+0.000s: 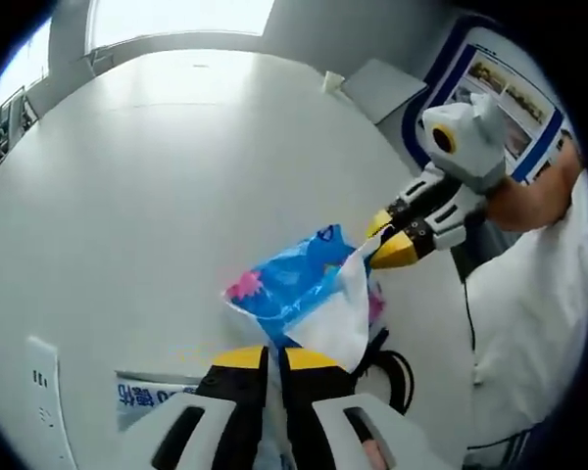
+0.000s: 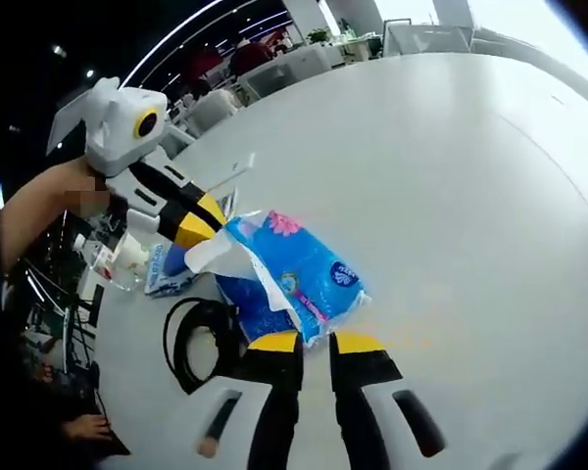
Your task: Arrange the tabletop items into an orderly group along one side of the table until the central work area is clear of visible clutter.
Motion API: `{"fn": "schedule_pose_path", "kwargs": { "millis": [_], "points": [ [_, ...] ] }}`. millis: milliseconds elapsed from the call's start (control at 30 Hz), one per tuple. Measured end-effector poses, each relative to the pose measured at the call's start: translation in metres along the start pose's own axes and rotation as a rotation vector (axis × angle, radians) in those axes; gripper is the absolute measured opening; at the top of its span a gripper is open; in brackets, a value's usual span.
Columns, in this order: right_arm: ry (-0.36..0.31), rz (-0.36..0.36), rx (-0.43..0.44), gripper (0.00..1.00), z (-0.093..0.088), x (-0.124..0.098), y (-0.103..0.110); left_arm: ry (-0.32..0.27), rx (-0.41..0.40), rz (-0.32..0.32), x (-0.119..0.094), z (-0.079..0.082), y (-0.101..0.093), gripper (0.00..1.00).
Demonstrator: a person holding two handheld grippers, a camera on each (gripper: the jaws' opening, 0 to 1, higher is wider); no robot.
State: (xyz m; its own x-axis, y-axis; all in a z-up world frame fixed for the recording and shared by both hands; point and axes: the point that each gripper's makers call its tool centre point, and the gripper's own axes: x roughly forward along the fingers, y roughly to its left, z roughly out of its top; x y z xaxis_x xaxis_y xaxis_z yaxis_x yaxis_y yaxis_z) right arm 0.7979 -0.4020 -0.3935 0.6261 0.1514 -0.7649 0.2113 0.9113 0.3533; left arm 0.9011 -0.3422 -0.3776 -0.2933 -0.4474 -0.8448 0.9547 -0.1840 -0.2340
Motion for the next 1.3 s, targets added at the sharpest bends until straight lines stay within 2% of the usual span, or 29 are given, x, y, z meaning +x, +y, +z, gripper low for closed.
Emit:
{"fn": "schedule_pose_path", "kwargs": {
  "millis": [167,400,467,533,600,633,667,733,833,867,967,1033,1133,1167,1200,1233,1300],
  "points": [
    [-0.009,0.000,-0.004,0.05,0.001,-0.002,-0.001,0.003,0.002,0.001,0.000,0.001,-0.002,0.00],
    [-0.026,-0.010,-0.019,0.03,0.011,-0.007,-0.009,-0.034,-0.029,0.027,-0.005,0.009,-0.002,0.00],
    [-0.036,-0.013,-0.051,0.02,0.021,-0.009,-0.011,-0.072,-0.079,0.047,-0.008,0.013,-0.003,0.00],
    [-0.046,-0.021,-0.087,0.02,0.030,-0.014,-0.012,-0.113,-0.072,0.075,-0.011,0.018,0.000,0.00],
    [-0.049,-0.014,-0.100,0.01,0.042,-0.010,-0.016,-0.128,-0.148,0.093,-0.015,0.019,0.003,0.00],
    [-0.051,-0.011,-0.129,0.01,0.049,-0.011,-0.016,-0.146,-0.156,0.112,-0.017,0.020,0.005,0.00],
    [-0.049,-0.005,-0.141,0.01,0.052,-0.011,-0.015,-0.151,-0.175,0.130,-0.018,0.021,0.007,0.00],
    [-0.086,-0.009,-0.175,0.01,0.064,-0.012,-0.015,-0.161,-0.187,0.147,-0.022,0.021,0.007,0.00],
    [-0.077,0.000,-0.186,0.01,0.060,-0.009,-0.008,-0.175,-0.218,0.178,-0.026,0.020,0.010,0.00],
    [-0.081,-0.013,-0.252,0.01,0.065,-0.007,-0.009,-0.176,-0.226,0.179,-0.027,0.017,0.008,0.00],
    [-0.069,0.013,-0.224,0.01,0.066,-0.001,-0.005,-0.164,-0.234,0.215,-0.029,0.009,0.008,0.00],
    [-0.047,0.011,-0.258,0.00,0.068,-0.003,-0.003,-0.198,-0.270,0.217,-0.033,0.011,0.009,0.00],
    [-0.054,0.033,-0.255,0.00,0.088,-0.006,-0.003,-0.215,-0.285,0.231,-0.039,0.012,0.011,0.00],
    [-0.049,0.038,-0.263,0.00,0.092,-0.007,-0.002,-0.224,-0.311,0.232,-0.040,0.013,0.012,0.00],
    [-0.025,0.044,-0.318,0.00,0.096,-0.007,-0.001,-0.226,-0.328,0.245,-0.042,0.015,0.012,0.00],
    [-0.027,0.038,-0.329,0.00,0.100,-0.007,-0.002,-0.232,-0.314,0.252,-0.044,0.018,0.013,0.00],
    [-0.020,0.053,-0.349,0.00,0.107,-0.006,-0.001,-0.232,-0.335,0.279,-0.048,0.021,0.014,0.00]
  ]
}}
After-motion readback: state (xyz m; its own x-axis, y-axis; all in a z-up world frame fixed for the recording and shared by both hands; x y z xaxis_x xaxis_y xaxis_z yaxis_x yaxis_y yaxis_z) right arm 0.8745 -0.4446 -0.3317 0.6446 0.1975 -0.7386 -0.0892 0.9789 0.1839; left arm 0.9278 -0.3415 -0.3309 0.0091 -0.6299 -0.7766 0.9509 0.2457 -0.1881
